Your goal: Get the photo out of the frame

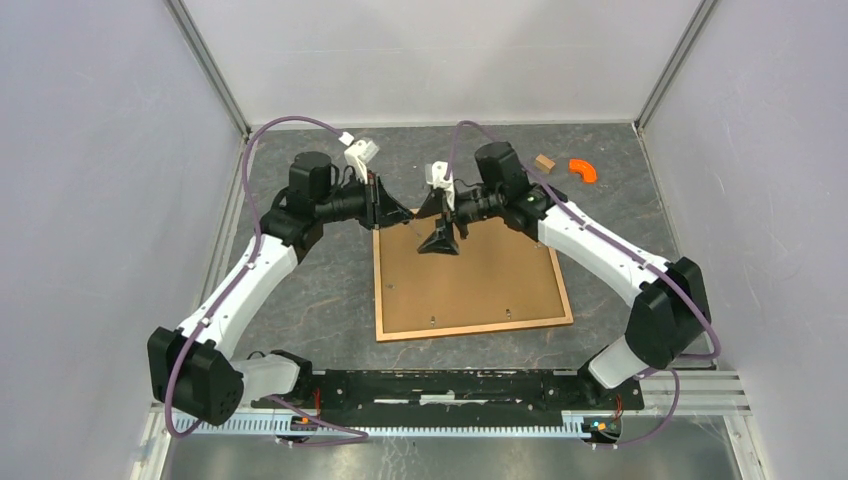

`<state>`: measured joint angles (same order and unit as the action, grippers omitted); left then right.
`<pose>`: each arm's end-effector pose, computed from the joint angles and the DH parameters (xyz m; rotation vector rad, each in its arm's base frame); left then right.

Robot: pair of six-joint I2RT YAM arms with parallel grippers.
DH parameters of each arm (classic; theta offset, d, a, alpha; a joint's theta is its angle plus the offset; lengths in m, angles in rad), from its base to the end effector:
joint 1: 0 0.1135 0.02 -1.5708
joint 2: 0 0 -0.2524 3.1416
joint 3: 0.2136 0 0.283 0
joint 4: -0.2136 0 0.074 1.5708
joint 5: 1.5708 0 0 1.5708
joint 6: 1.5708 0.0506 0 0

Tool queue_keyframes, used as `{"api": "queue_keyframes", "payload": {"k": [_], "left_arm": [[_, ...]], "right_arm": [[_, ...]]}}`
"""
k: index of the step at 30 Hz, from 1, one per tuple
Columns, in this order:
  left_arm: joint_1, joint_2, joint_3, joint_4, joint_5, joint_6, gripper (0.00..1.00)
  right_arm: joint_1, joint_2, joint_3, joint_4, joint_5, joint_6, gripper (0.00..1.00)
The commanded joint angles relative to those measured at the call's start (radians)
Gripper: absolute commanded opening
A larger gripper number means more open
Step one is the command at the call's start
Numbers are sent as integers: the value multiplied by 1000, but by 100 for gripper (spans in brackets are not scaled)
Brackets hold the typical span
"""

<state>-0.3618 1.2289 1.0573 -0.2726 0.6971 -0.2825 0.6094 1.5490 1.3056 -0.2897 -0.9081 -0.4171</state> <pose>0.2878 -0.1436 0.3147 0.5446 2.0048 -1.1028 0.2953 0.2547 0.3040 -1.4440 1.4450 1.0638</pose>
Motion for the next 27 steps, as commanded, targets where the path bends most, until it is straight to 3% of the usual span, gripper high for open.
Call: {"api": "queue_keyframes", "payload": {"k": [1, 9, 13, 15, 17, 19, 23, 27], "left_arm": [[49, -45, -18, 172, 127, -225, 3], [57, -76, -74, 262, 167, -302, 5], [57, -91, -92, 250, 172, -286, 10], [57, -97, -74, 185, 167, -229, 22], [57, -93, -41, 70, 163, -147, 42], [57, -82, 1, -47, 176, -49, 51], [57, -45, 60, -241, 205, 99, 56], [57, -34, 59, -286, 230, 122, 58]], "right_arm": [[45, 13, -12, -1, 1, 23, 76], [66, 25, -21, 63, 11, 96, 30], [67, 28, -12, 74, 26, 119, 0], [68, 28, -5, 44, 38, 97, 0], [66, 21, -9, 19, 33, 65, 0], [67, 14, -13, -11, 34, 25, 0], [66, 19, 15, -129, 34, -86, 0], [69, 17, 14, -182, 35, -145, 0]]}}
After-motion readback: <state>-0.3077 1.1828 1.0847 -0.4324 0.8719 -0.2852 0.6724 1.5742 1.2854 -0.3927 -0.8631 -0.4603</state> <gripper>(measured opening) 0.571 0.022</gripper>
